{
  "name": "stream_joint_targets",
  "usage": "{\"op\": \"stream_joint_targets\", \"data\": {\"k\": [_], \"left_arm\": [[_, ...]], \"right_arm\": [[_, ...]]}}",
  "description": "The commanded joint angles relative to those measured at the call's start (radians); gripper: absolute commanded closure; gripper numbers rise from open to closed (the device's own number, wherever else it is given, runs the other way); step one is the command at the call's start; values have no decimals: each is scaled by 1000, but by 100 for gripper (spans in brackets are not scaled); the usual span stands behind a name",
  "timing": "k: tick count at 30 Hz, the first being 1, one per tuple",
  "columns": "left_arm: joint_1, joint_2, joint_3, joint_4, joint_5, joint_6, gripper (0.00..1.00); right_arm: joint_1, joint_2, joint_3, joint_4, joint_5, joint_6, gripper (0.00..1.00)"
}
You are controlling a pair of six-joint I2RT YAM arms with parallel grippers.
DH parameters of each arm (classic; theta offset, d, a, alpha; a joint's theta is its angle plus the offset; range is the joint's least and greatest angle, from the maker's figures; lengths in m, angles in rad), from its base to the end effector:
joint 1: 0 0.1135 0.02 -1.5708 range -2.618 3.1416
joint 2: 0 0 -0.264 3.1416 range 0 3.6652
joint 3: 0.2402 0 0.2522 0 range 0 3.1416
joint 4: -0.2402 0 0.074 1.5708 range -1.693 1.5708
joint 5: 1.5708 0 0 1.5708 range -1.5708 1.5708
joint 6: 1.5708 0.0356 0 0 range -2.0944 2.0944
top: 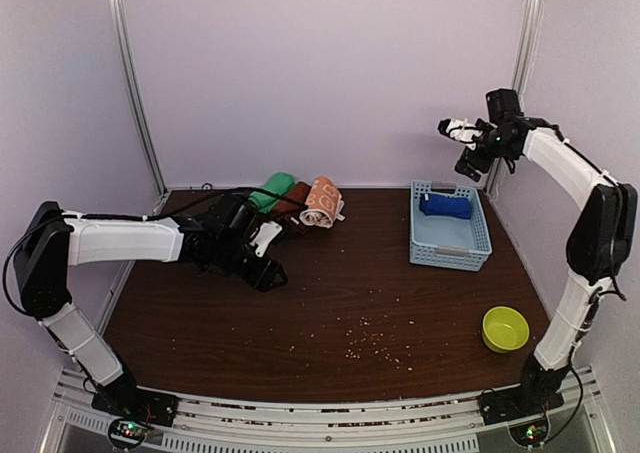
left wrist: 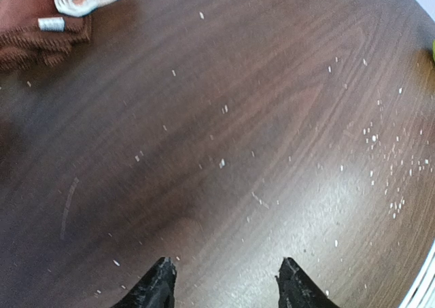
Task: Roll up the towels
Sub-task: Place the towel in the bin, then pick up the towel from the towel pile.
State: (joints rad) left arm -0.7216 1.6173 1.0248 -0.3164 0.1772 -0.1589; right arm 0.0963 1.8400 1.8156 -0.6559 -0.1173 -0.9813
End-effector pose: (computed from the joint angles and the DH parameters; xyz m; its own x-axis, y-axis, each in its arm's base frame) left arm 0.2481 -0.2267 0.2042 -0.7005 0.4089 -0.5849 0.6287 0.7415 -0.2346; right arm 0.4192 0.0447 0.3532 -0.1934 -0.8480 -0.4934 -0.6239 0.4944 -0.6053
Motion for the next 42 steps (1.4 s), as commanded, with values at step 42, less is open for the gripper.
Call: {"op": "stream_joint_targets", "data": {"k": [42], "left_arm": [[184,894,1132,108,-103,-175,73]], "right_arm": [[157,-703,-1110,384,-614,530,20]]}}
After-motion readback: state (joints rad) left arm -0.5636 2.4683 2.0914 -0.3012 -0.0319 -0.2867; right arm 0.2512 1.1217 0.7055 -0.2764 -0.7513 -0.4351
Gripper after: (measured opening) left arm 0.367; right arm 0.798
